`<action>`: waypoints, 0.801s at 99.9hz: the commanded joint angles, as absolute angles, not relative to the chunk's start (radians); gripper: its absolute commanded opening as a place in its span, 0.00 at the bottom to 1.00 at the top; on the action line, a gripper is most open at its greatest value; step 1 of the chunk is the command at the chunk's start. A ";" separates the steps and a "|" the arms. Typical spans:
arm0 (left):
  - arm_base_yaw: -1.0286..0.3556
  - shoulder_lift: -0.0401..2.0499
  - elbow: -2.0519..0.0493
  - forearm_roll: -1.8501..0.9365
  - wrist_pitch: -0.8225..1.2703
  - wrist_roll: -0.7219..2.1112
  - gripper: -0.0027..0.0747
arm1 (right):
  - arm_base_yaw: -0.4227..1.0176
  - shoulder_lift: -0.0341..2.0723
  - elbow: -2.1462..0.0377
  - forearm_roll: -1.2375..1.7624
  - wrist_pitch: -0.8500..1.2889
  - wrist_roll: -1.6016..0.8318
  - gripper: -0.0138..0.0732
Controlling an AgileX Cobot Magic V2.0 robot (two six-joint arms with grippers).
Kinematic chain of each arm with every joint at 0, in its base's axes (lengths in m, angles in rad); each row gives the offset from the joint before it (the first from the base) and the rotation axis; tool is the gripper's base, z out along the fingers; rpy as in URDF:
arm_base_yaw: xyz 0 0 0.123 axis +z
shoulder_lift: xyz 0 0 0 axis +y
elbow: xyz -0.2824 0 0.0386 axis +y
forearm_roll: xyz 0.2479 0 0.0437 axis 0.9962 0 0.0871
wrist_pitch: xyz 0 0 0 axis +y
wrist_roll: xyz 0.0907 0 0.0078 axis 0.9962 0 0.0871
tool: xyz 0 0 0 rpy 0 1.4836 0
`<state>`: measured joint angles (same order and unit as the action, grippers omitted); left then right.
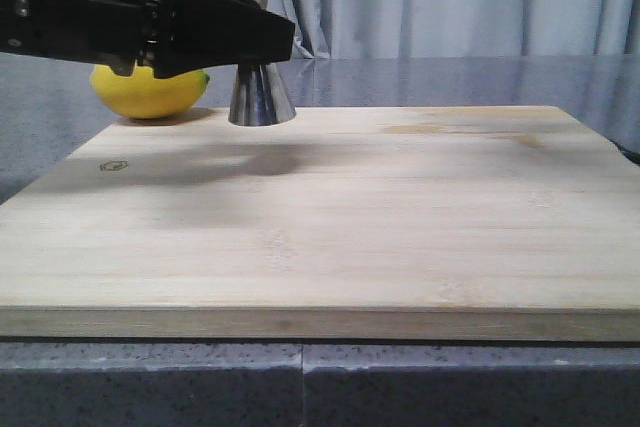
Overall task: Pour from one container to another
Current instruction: 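Bring the beaker above the jigger's cup, left gripper holding jigger steady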
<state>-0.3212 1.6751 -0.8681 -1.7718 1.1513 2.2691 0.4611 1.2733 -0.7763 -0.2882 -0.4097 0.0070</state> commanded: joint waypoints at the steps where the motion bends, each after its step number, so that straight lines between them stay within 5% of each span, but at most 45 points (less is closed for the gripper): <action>1: -0.337 1.630 -0.897 -1.845 1.268 2.260 0.01 | 0.474 1.242 -0.835 -0.302 -0.466 0.012 0.37; 80: -0.376 1.630 -0.897 -1.835 1.268 2.260 0.01 | 0.572 1.271 -0.955 -0.477 -0.317 0.012 0.37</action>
<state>-0.3601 1.6751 -0.8690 -1.7718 1.1513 2.2691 0.5622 1.2881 -0.9094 -0.4560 -0.2503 0.0070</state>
